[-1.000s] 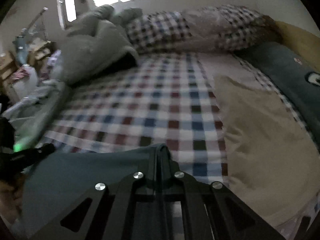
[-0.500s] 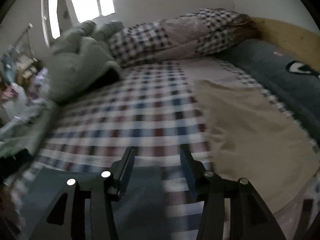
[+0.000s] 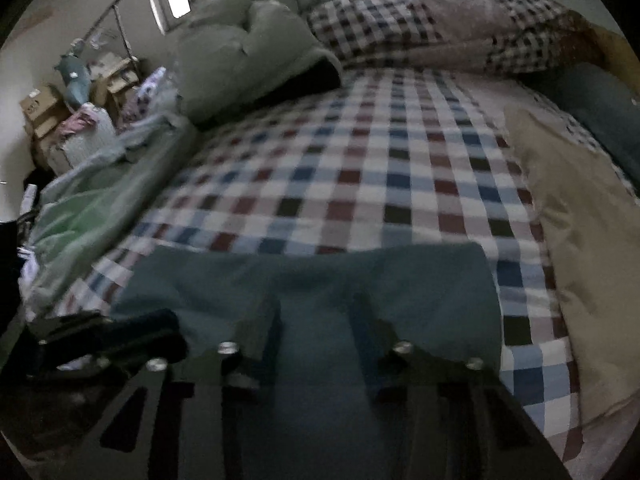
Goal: Fold clothes
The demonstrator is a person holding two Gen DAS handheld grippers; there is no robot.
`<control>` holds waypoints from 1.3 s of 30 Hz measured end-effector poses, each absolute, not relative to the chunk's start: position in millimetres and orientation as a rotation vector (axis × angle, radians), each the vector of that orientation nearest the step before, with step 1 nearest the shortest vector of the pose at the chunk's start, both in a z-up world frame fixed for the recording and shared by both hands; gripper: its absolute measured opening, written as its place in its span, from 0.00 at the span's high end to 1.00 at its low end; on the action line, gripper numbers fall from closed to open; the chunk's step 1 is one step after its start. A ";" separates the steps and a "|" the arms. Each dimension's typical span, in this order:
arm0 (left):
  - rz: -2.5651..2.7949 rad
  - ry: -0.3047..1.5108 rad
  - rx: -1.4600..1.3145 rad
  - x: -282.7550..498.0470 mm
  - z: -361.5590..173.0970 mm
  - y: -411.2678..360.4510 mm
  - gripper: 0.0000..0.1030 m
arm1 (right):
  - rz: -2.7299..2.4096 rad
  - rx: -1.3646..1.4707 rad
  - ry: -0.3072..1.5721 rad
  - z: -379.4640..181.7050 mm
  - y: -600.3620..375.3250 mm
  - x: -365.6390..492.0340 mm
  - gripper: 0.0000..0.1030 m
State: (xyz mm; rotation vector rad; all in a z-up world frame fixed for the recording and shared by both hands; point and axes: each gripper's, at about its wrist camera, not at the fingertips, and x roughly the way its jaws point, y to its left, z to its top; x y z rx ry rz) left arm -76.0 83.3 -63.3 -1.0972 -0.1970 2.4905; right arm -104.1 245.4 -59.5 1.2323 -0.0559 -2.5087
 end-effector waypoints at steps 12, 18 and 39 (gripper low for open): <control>2.515 -0.121 -1.084 -65.0 -61.7 87.0 0.82 | -2.534 1.298 -0.014 -71.9 244.2 -113.0 0.74; 2.480 -0.158 -1.066 -61.7 -51.5 83.1 0.74 | -2.534 1.295 -0.064 -70.5 252.5 -114.8 0.73; 2.549 -0.210 -1.256 -120.7 -65.2 48.2 0.65 | -2.480 1.110 -0.063 -33.5 243.2 -111.1 0.71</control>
